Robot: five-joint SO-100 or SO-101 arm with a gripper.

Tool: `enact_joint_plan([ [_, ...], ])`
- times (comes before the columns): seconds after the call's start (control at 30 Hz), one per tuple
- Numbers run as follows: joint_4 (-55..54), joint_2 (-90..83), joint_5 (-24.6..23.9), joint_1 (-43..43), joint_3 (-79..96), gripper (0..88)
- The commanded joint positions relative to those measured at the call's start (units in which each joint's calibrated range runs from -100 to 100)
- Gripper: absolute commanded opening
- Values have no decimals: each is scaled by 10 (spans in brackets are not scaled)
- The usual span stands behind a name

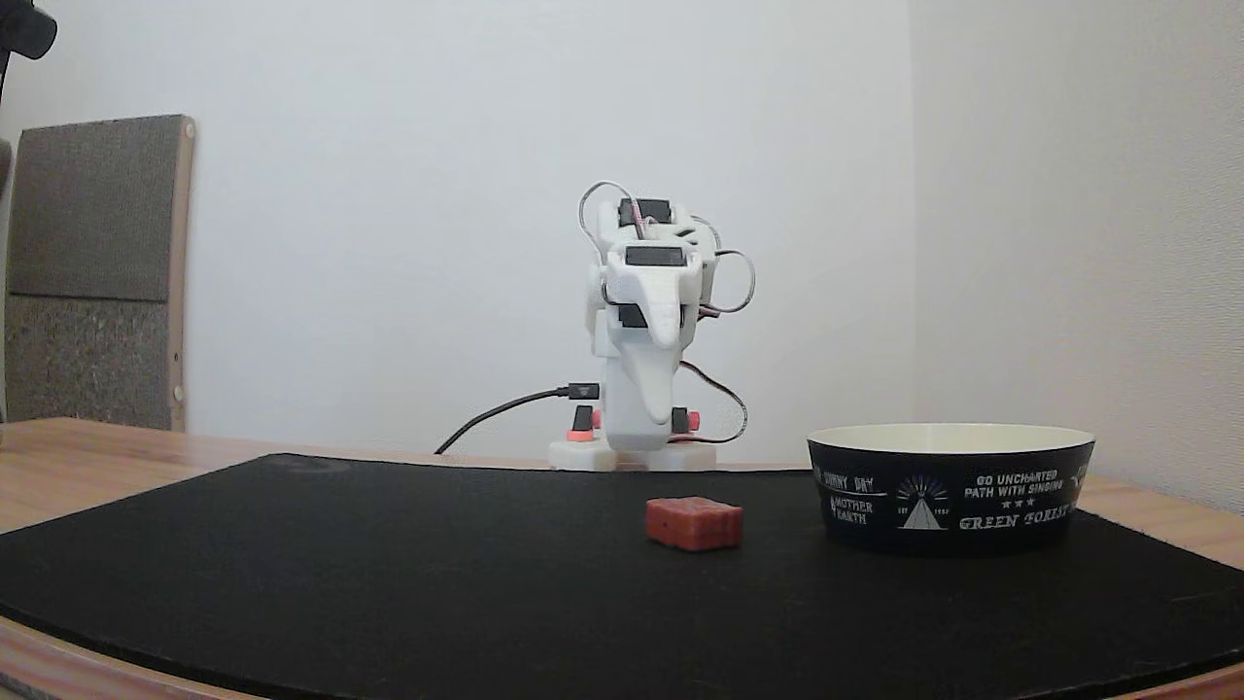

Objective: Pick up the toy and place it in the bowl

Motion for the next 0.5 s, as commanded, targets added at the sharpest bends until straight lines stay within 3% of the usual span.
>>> enact_joint_plan([
  [0.0, 2, -7, 3, -3, 7, 245],
  [0.17, 3, -2, 9, 6, -1, 245],
  [0.23, -1, 51, 47, 7, -20, 246],
  [0.47, -50, 383, 71, 7, -233, 246],
])
